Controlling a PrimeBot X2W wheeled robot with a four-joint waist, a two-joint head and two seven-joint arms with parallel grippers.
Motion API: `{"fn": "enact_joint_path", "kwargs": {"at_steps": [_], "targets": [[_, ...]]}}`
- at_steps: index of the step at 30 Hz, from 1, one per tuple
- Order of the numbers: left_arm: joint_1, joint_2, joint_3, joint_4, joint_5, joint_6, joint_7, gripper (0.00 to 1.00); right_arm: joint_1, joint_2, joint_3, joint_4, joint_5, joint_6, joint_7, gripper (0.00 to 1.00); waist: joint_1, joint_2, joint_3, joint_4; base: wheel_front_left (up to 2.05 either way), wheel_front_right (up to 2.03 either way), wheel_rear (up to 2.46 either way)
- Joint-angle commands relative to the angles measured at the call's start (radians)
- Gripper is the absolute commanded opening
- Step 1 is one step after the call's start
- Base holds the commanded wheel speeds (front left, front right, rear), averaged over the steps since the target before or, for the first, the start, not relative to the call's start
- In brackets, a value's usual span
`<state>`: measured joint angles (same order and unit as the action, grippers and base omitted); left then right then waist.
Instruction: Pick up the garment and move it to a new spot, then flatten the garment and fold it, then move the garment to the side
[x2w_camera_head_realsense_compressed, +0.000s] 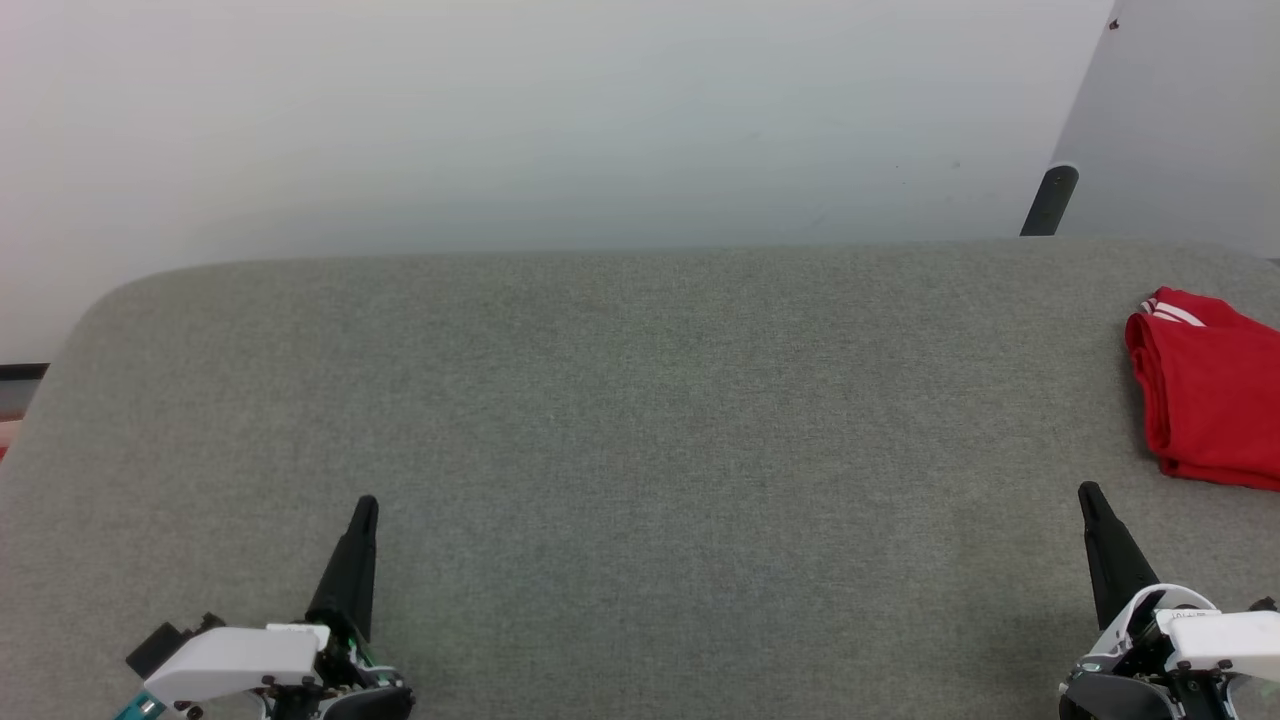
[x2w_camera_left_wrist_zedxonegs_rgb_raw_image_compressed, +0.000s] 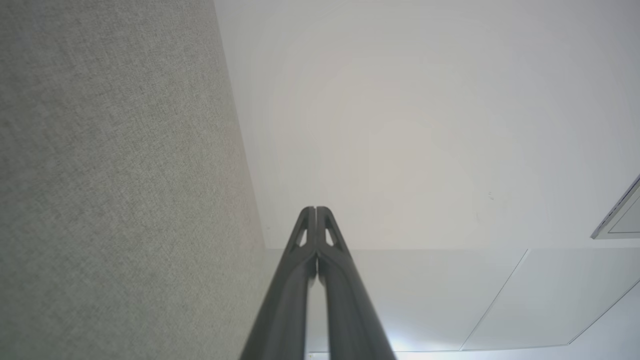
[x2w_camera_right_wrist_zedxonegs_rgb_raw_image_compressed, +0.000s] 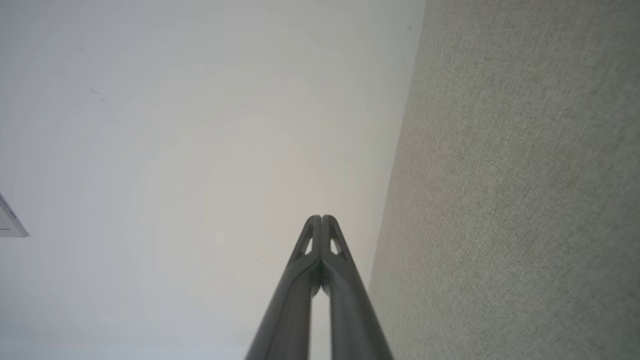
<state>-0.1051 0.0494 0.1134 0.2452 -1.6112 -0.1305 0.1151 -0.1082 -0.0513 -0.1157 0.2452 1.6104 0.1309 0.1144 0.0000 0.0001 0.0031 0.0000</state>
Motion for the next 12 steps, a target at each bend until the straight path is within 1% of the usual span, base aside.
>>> {"fn": "enact_joint_path", "kwargs": {"at_steps": [1, 12], "targets": [[-0.009, 0.0, 0.003, 0.0, -0.003, 0.0, 0.002, 0.0, -0.003, 0.003, 0.003, -0.002, 0.005, 0.0, 0.001, 0.0, 0.0, -0.0001, 0.0, 0.0, 0.0, 0.0, 0.0], [-0.009, 0.0, 0.002, 0.0, -0.003, 0.0, 0.002, 0.0, -0.003, 0.003, 0.003, -0.002, 0.005, 0.0, 0.001, 0.0, 0.0, -0.0001, 0.0, 0.0, 0.0, 0.0, 0.0]]}}
